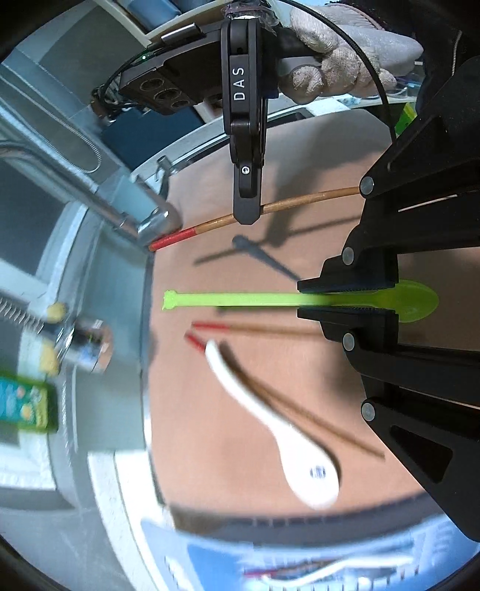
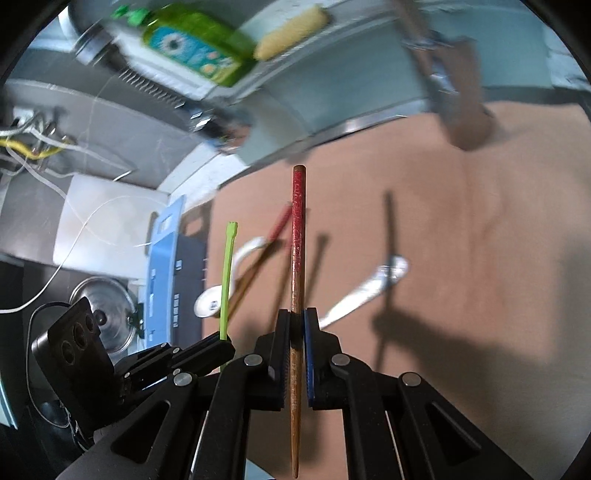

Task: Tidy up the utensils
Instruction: 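Carry the green stick and chopstick over the blue basket with both tools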

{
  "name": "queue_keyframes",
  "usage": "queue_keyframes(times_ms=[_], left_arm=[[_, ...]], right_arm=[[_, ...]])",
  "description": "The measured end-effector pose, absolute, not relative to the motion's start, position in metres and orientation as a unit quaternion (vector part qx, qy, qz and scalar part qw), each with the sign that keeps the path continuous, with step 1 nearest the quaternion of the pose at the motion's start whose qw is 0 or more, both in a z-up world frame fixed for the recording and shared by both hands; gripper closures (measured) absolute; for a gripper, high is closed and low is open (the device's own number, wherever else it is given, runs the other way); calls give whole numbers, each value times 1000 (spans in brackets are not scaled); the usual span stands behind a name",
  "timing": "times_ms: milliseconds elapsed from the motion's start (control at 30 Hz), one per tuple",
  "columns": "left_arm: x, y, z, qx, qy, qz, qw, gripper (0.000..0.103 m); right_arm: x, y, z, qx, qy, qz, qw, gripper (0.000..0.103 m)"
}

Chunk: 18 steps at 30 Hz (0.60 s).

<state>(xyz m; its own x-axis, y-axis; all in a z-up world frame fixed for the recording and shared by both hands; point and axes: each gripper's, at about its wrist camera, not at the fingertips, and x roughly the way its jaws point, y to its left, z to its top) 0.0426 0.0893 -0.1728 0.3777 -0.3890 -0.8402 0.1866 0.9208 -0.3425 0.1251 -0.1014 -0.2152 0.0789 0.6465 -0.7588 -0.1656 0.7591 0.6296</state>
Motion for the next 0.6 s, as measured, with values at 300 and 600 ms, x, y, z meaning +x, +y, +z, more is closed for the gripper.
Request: queue_keyframes(times_ms=[300, 600], left_arm=[[22, 176, -157, -110, 512, -110, 844, 98], [3, 264, -164, -135, 506, -51, 850, 98]], right_arm=[[108, -4, -196, 172, 609, 345, 693, 96], [94, 106, -187, 142, 605, 387, 682, 96]])
